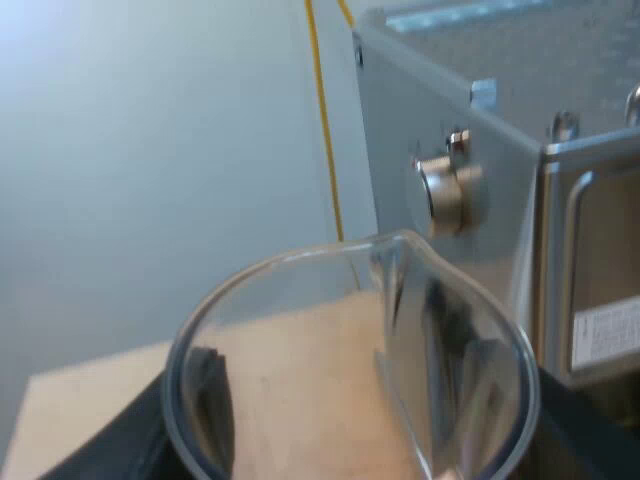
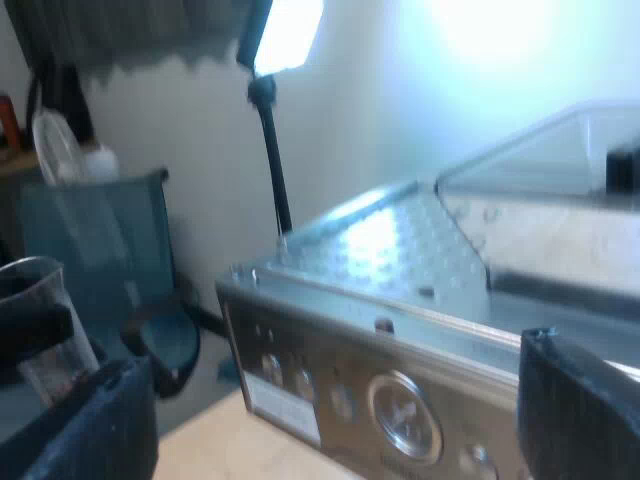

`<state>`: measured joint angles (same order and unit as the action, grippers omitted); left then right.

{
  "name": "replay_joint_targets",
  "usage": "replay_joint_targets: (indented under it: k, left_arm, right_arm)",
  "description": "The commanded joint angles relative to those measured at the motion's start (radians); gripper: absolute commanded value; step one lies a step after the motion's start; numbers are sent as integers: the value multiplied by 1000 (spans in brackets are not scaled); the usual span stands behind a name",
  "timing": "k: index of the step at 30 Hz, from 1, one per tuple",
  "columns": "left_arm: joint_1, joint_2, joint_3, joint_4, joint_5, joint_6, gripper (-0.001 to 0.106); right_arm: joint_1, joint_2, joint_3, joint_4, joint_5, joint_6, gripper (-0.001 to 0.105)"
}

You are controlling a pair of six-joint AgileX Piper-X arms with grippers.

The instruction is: Pour the beans into the coffee machine

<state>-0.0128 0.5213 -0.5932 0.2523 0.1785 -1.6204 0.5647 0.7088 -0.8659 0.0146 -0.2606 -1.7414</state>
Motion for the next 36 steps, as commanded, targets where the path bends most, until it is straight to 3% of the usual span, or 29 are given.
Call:
replay_joint_targets:
  k: [1,11,21,36]
  left_arm:
    - [-7,-7,-63,44,-11,32,37]
    - [-7,12,-210,87,-11,32,37]
    - [-7,194,-395,87,-33,30,37]
    - [-243,576,-690,87,-100,30,37]
  right_arm:
    - [2,-6,-11,-87,-5,-4,79]
    - [2,-6,-11,-161,-5,-4,79]
    - [2,-6,-11,-170,-5,-4,79]
    - [2,-6,-11,-169,25,-4,79]
